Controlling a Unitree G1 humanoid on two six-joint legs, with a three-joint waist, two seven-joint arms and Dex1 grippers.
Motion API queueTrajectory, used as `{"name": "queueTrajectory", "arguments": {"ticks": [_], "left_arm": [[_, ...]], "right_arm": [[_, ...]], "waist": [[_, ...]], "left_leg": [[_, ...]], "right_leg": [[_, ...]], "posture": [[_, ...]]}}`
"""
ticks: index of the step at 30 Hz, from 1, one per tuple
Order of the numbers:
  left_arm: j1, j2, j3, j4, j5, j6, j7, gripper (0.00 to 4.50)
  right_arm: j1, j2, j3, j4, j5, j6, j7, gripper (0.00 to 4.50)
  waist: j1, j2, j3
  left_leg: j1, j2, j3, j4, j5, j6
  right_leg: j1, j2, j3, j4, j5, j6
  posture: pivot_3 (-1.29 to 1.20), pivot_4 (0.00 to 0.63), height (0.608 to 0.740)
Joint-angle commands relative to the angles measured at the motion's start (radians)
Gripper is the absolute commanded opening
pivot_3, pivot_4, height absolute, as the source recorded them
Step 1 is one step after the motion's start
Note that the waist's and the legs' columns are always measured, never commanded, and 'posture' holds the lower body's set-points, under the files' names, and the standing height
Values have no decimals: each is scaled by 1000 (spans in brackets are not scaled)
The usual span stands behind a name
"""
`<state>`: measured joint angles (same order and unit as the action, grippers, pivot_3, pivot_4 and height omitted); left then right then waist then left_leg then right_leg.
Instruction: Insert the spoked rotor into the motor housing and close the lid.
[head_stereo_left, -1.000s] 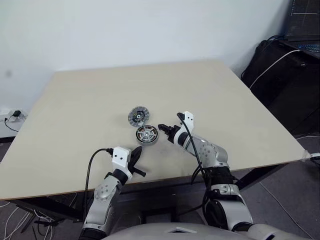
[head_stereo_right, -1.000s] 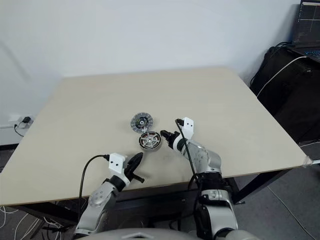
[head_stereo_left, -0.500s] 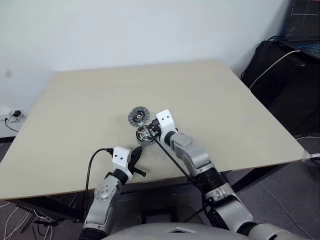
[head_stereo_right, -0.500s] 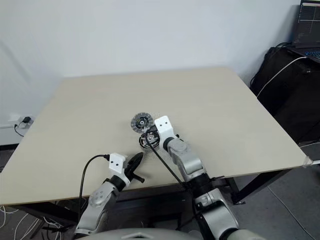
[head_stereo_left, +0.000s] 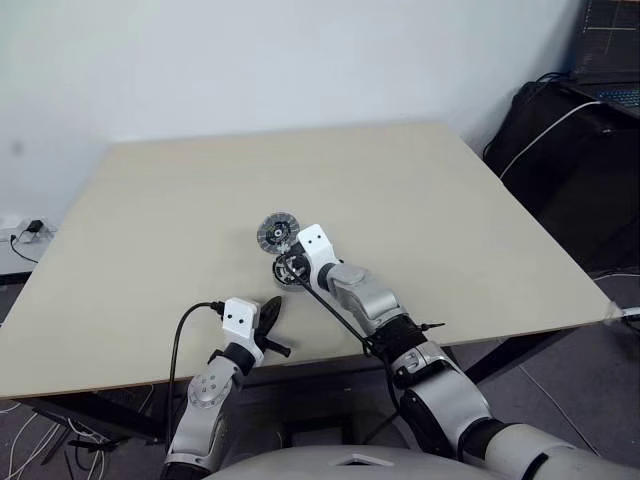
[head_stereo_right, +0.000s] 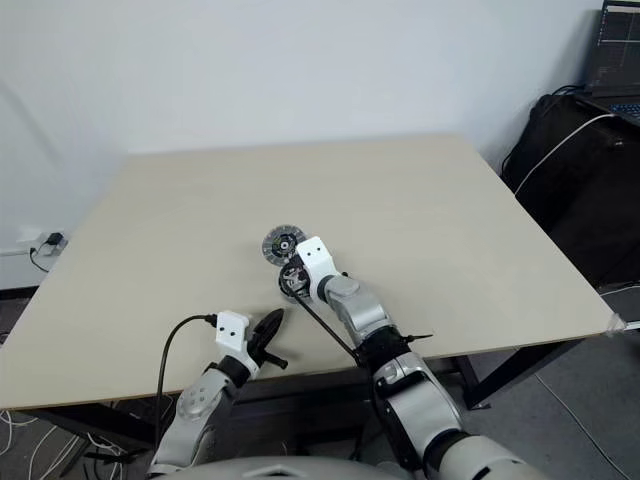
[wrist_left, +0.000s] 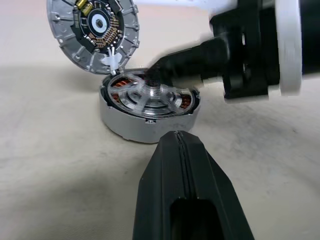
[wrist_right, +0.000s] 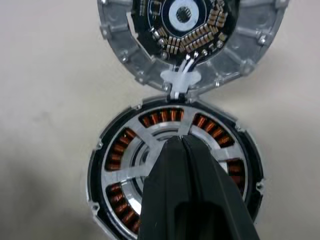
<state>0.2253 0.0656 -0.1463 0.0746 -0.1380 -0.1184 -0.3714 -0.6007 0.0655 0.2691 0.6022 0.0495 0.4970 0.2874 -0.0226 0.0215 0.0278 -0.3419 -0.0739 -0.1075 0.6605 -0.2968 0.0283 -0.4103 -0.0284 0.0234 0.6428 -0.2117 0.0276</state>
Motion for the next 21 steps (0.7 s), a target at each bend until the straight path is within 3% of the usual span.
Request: {"name": "queueTrajectory", "arguments": {"ticks": [1, 7, 12, 18, 21], "left_arm": [[-6, -9, 4, -29, -7, -26, 4, 0], [-13, -15, 3, -19, -7, -29, 0, 0], [-18, -17, 2, -13, -9, -30, -5, 0], [-23, -23, -1, -6, -9, -32, -8, 0], [-24, -26, -2, -4, -7, -33, -7, 0]], "right_arm": [[-22, 4, -11, 17, -10, 41, 15, 50], [-35, -43, 1, -82, -24, 42, 70, 50], [-45, -186, 159, -247, -90, 62, 282, 50], [-106, -348, 348, -356, -177, 71, 545, 1907], [-145, -377, 394, -342, -209, 53, 614, 1907]], "waist": [[0, -1, -1], [1, -1, -1], [2, -1, -1], [2, -1, -1], [7, -2, -1]], "left_leg": [[0, 0, 0, 0, 0, 0], [0, 0, -1, 0, 0, 0], [-1, -1, -1, 0, 0, 0], [-1, 0, 0, 0, 0, 0], [-1, 0, -1, 1, 0, 0]], "right_leg": [[0, 0, 0, 0, 0, 0], [0, 0, -1, 0, 0, 1], [0, -1, -1, 0, 0, 1], [0, -1, -2, 0, -3, 5], [1, -1, -3, 0, -3, 5]], "posture": [[0, 0, 740], [0, 0, 740], [0, 0, 740], [0, 0, 740], [0, 0, 740]]}}
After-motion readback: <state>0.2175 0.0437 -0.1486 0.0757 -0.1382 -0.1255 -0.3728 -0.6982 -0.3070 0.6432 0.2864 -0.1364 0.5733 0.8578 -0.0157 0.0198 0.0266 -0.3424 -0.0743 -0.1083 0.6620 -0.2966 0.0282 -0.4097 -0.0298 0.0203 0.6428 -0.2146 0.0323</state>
